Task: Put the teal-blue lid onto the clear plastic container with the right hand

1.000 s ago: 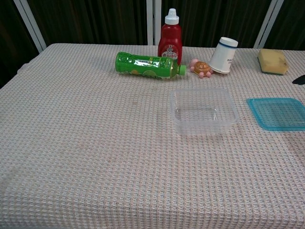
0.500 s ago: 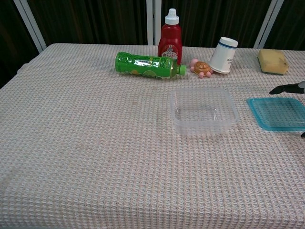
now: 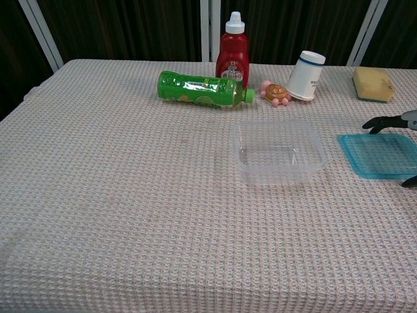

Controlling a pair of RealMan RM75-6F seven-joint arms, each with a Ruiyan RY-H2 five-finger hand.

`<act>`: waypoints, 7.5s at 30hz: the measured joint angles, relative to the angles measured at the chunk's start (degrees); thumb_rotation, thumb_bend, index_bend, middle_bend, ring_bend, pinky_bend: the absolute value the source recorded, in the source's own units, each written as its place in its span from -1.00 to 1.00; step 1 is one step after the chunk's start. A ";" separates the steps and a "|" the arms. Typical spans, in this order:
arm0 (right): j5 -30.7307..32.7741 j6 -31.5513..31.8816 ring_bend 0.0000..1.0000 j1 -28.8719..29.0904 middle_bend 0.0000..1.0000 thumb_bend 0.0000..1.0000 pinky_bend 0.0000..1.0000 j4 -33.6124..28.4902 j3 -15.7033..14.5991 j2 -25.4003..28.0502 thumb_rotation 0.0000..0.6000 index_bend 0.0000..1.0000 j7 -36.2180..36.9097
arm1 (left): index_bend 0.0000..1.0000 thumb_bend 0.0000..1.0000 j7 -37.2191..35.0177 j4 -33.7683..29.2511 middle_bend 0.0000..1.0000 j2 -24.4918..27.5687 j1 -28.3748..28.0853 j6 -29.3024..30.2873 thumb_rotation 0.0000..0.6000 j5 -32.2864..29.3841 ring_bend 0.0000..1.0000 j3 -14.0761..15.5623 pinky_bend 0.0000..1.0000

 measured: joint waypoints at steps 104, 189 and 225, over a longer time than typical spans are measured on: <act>33.16 24.65 -1.00 11.44 -0.68 -0.92 -1.00 -34.17 2.40 -8.74 1.00 -1.00 -41.88 | -0.72 -1.00 -15.62 15.23 -0.76 -4.69 -0.01 -0.59 1.00 2.07 -1.00 0.85 -1.00; -2.18 21.87 0.76 0.95 0.86 0.26 1.00 -13.30 2.21 -18.50 1.00 1.00 -2.15 | -0.72 -1.00 -11.73 10.40 -0.76 -3.18 1.31 1.33 1.00 2.19 -1.00 0.91 -1.00; 1.74 14.78 0.76 8.19 0.86 0.26 1.00 -2.90 7.38 -26.08 1.00 1.00 -1.63 | -0.72 -1.00 -11.42 10.14 -0.76 -3.14 1.80 1.73 1.00 2.18 -1.00 0.95 -1.00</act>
